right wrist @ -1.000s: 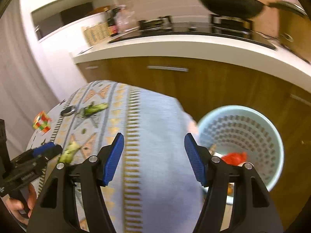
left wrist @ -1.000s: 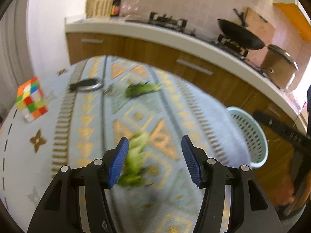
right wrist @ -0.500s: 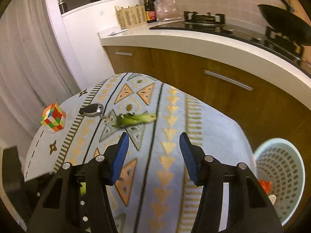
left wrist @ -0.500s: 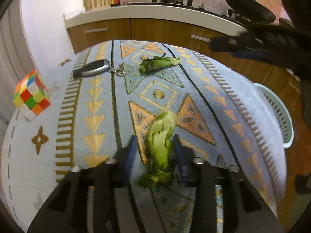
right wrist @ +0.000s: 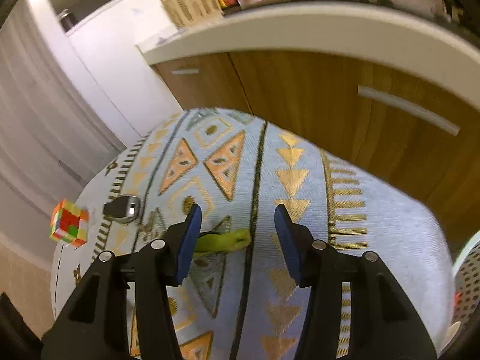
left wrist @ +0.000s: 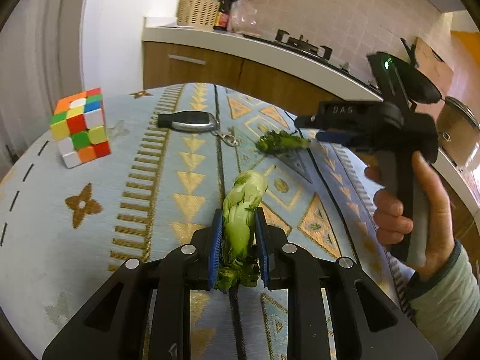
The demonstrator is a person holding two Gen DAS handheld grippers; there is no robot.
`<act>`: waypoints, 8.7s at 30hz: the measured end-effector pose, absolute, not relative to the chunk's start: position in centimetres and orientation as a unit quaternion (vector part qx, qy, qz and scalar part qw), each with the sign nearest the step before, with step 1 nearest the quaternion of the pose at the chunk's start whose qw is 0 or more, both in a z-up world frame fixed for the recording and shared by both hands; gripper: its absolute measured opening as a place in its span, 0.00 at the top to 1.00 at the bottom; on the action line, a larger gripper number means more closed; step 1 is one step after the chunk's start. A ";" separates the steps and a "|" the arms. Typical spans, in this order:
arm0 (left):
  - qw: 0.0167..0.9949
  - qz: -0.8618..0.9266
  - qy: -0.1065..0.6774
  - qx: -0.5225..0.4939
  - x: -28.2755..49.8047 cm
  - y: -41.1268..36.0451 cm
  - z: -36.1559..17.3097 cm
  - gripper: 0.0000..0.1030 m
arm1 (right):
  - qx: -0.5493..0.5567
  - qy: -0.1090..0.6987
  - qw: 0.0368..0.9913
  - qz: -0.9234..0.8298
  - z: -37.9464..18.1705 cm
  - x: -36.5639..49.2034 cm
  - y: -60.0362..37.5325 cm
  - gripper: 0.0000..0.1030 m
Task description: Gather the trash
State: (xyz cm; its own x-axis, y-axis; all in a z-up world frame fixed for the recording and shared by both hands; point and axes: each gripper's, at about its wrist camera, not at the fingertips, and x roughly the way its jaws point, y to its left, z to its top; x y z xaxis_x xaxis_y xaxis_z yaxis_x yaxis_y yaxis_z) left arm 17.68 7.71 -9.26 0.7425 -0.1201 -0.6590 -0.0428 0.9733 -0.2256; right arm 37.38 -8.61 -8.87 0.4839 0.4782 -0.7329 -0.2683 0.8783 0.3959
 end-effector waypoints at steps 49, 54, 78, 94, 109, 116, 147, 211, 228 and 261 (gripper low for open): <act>0.931 0.034 0.336 -0.139 17.3 9.0 -8.1 0.81 | 0.013 0.402 0.873 0.276 -6.2 23.9 -8.3 0.85; 0.940 -0.003 0.312 -0.141 16.7 6.5 -4.8 0.81 | 0.038 0.366 0.902 0.227 -2.7 21.0 -14.1 0.85; 0.911 -0.232 0.334 -0.074 19.2 -15.6 -1.3 0.81 | 0.157 0.340 0.927 -0.038 -1.0 11.2 -36.6 0.85; 0.867 -0.295 0.400 -0.029 21.1 -22.3 -7.3 0.58 | 0.208 0.418 0.880 -0.082 -8.8 12.9 -41.3 0.82; 0.887 -0.277 0.367 -0.055 20.5 -18.8 -5.4 0.42 | 0.188 0.393 0.897 -0.076 -7.2 13.0 -39.4 0.53; 0.916 -0.249 0.312 -0.027 17.0 -14.9 -3.3 0.18 | 0.140 0.335 0.929 -0.074 -3.4 11.4 -35.1 0.52; 0.970 -0.073 0.230 -0.008 13.4 -6.7 -4.5 0.08 | 0.073 0.229 0.953 -0.185 -3.5 6.5 -26.5 0.30; 0.972 -0.046 0.228 0.024 13.6 -7.0 -5.0 0.08 | 0.047 0.214 0.963 -0.155 -0.9 5.1 -25.3 0.26; 0.968 -0.060 0.241 0.021 14.0 -7.0 -5.3 0.08 | 0.041 0.215 0.964 -0.155 -0.6 5.0 -25.1 0.26; 0.978 -0.036 0.195 0.064 5.6 -5.8 0.3 0.07 | 0.053 0.197 0.966 -0.156 3.4 0.3 -25.0 0.20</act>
State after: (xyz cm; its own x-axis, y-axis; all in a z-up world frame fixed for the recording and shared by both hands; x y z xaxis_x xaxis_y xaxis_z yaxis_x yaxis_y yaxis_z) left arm 5.58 -5.83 0.29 0.9215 -0.0460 -0.3856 0.0955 0.9893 0.1102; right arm 0.31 -24.96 3.43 0.8736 -0.2816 -0.3969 0.3229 0.9456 0.0400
